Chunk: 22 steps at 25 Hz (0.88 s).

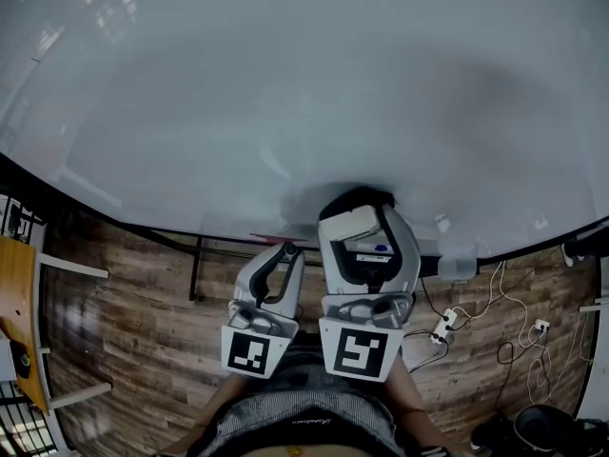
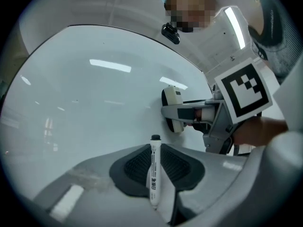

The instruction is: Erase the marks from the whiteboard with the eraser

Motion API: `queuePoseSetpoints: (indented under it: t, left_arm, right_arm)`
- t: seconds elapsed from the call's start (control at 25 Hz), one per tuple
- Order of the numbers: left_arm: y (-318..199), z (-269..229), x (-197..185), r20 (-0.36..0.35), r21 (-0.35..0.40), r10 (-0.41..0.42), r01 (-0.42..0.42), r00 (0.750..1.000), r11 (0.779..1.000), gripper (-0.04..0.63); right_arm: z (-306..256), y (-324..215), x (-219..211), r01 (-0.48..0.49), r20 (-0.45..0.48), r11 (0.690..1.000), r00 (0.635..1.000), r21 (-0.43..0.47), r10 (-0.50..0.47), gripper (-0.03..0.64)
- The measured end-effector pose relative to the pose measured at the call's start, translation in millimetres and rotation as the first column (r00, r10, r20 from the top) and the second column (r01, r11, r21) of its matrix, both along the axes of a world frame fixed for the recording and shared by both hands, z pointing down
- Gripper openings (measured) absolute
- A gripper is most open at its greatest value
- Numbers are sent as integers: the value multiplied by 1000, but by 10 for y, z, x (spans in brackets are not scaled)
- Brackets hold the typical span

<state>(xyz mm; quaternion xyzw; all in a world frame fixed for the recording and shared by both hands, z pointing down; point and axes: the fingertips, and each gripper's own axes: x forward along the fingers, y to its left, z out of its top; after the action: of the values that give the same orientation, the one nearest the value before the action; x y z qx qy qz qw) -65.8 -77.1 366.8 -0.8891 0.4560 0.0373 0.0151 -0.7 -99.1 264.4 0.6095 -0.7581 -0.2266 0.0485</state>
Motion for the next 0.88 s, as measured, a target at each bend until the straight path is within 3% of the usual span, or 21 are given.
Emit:
queuePoseSetpoints:
  t: [0.16, 0.44, 0.68, 0.88]
  left_arm:
    - [-19, -4, -348, -6, 4, -43, 43, 999, 999, 71]
    - [14, 17, -313, 5, -4, -86, 86, 996, 996, 71]
    - [-24, 16, -377, -1, -2, -68, 68, 998, 998, 71]
    - [-55, 8, -308, -13, -1, -16, 16, 1000, 1000, 71]
  right_arm:
    - [67, -45, -472, 49, -51, 999, 997, -5, -49, 261]
    - [119, -44, -527, 137, -68, 990, 988, -27, -139, 261]
    - [101, -39, -543, 147, -25, 988, 989, -42, -148, 259]
    - [114, -37, -372, 74, -35, 997, 997, -38, -75, 259]
